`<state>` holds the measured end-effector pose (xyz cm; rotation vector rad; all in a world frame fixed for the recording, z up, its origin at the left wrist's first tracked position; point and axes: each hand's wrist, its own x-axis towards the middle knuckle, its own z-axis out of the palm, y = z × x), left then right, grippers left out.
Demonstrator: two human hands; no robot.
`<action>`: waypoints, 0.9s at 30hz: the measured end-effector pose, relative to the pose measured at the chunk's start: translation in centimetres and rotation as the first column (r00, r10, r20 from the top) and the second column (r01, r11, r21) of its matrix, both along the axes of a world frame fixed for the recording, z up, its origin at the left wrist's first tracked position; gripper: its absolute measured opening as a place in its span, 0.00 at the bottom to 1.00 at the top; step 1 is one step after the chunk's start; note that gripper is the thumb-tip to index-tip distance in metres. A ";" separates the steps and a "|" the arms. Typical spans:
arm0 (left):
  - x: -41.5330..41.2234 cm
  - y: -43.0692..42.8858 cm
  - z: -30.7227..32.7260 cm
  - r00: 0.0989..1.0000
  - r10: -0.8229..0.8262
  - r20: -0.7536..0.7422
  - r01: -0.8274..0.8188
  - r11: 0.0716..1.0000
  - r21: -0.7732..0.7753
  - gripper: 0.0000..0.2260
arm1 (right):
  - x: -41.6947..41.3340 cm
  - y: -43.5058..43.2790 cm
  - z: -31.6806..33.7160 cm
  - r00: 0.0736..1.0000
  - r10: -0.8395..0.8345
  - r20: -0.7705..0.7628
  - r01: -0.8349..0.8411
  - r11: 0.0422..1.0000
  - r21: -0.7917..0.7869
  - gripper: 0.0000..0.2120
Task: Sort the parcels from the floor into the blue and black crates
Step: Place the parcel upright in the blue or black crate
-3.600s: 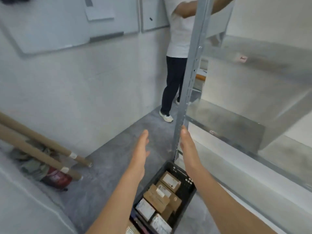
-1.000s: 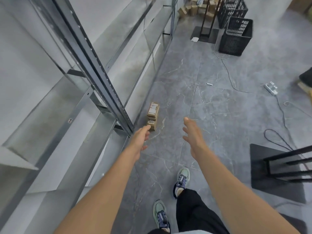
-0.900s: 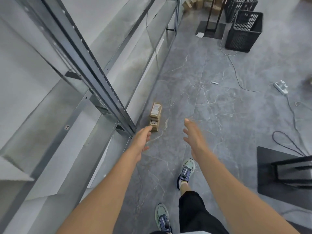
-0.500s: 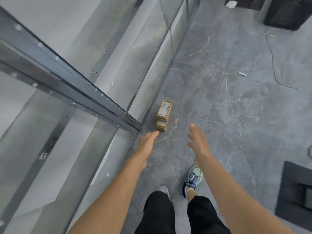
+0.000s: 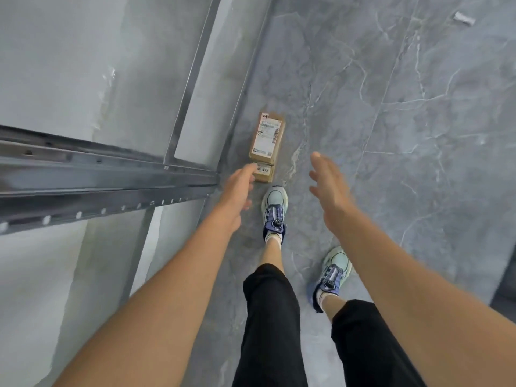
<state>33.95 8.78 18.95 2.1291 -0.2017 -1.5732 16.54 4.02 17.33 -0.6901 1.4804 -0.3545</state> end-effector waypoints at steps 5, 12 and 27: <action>4.7 -5.7 -9.3 1.000 -0.026 0.009 0.026 0.998 0.052 0.07 | 4.7 -3.0 -9.8 1.000 -0.024 -0.014 0.025 0.997 0.074 0.31; 7.5 -11.7 -18.1 0.996 -0.086 -0.008 0.086 0.989 0.119 0.14 | 10.0 -6.5 -19.3 0.989 -0.147 0.006 0.142 0.964 0.227 0.33; 8.5 -13.7 -25.1 0.970 -0.136 -0.199 0.134 0.991 -0.024 0.30 | 13.7 -9.3 -25.5 0.980 -0.189 0.058 0.175 0.966 0.191 0.22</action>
